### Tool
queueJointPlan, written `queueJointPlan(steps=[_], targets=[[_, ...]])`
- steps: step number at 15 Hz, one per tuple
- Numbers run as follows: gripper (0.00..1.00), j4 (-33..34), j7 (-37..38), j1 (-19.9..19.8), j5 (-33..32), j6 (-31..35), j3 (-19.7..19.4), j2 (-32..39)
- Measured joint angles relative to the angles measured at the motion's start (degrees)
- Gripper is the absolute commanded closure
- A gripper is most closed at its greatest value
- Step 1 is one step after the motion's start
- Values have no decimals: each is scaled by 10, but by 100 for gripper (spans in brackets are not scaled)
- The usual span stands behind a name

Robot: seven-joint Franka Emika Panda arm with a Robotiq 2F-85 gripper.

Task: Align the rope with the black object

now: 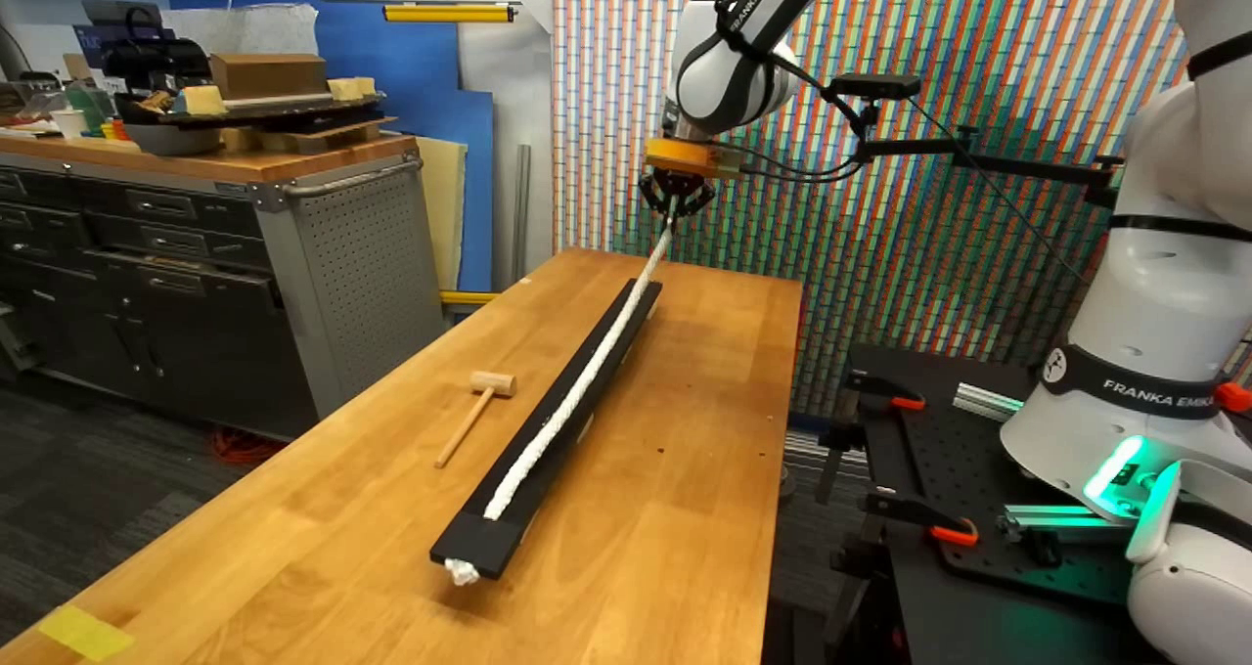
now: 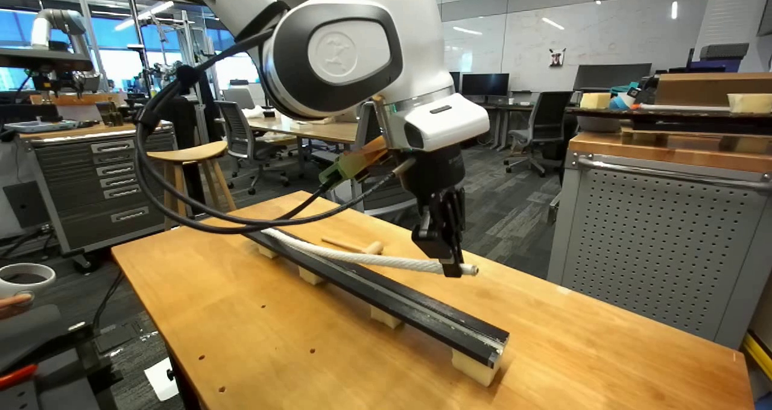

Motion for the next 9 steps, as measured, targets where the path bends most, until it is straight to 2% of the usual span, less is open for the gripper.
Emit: queueJointPlan(steps=[4, 9], targets=[[97, 37, -1, -14, 16, -5, 18, 48], [97, 81, -1, -18, 24, -19, 20, 97]])
